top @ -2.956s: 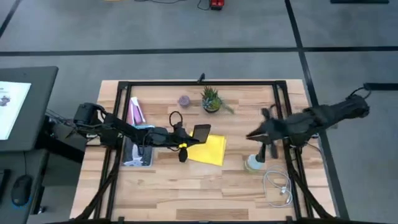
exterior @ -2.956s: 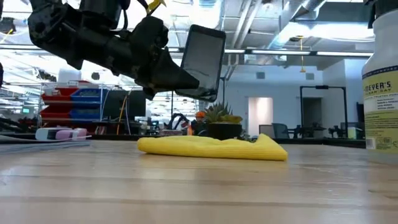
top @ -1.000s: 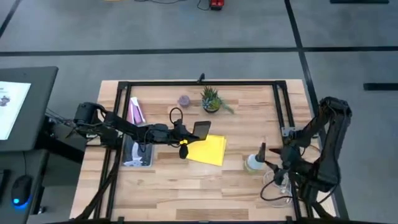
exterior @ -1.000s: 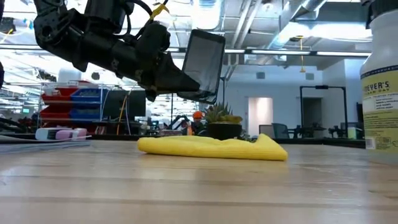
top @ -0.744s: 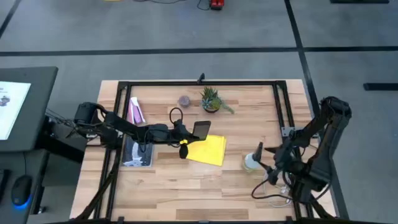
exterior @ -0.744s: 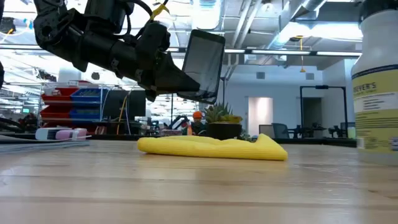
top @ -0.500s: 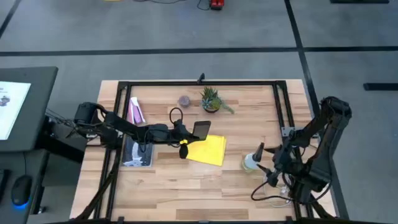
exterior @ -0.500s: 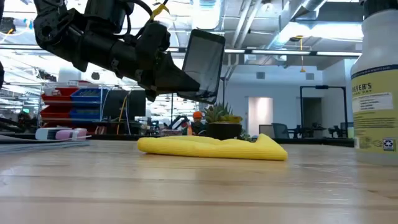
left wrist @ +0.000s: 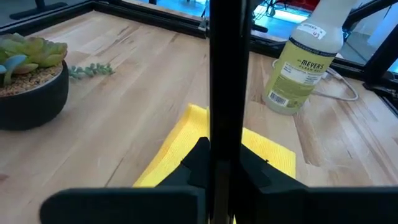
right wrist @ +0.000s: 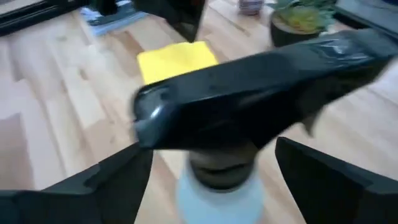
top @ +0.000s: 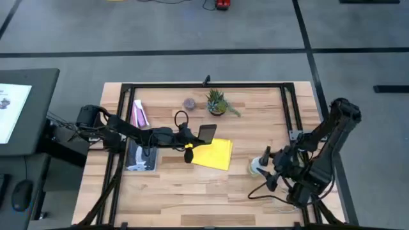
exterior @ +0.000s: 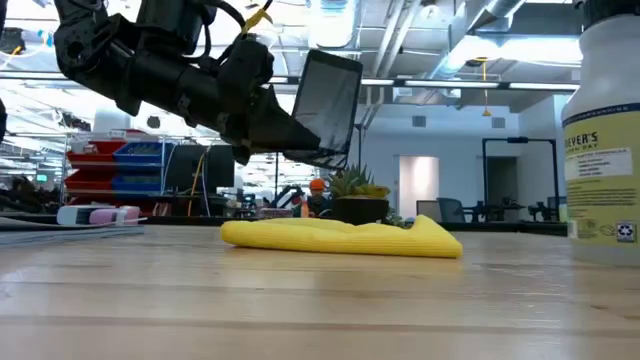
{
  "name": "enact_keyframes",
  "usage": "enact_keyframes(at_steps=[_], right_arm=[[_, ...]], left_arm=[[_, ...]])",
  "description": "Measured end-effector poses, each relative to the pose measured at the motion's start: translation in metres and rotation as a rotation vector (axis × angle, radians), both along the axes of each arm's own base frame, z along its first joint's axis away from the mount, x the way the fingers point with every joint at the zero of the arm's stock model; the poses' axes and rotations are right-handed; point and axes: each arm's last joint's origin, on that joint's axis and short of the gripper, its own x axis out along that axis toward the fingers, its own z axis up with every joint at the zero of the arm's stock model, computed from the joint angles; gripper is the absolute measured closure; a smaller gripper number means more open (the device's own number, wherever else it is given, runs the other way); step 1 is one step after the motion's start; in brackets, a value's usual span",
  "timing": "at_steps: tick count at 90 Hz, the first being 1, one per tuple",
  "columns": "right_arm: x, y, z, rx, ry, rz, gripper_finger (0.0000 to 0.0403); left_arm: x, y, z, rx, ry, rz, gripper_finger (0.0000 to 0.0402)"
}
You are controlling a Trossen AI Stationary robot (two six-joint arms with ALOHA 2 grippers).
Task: Apply microfiber cloth
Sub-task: Spray the cellphone with the bottle cleaner
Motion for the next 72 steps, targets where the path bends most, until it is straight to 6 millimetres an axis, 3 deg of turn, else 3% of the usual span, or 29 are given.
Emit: enact_keyframes(at_steps=[21, 41, 59, 72], right_arm=[[0.008, -0.005, 0.000, -0.025, 0.016, -0.007, 0.0147], [0.014, -0.010, 0.000, -0.031, 0.065, -0.009, 0.0284], [0.020, -0.006, 0.010, -0.034, 0.127, 0.087, 0.0284], [0.032, 0.005, 0.017, -0.045, 0.094, 0.238, 0.0284]], left_arm=[[0.000, 0.000, 0.000, -0.008, -0.001, 0.001, 0.0392], [0.000, 0.000, 0.000, -0.017, -0.004, 0.002, 0.0392], [0.001, -0.008, 0.002, -0.056, -0.010, 0.005, 0.0392], [0.016, -0.020, 0.016, 0.017, 0.014, -0.042, 0.0393]])
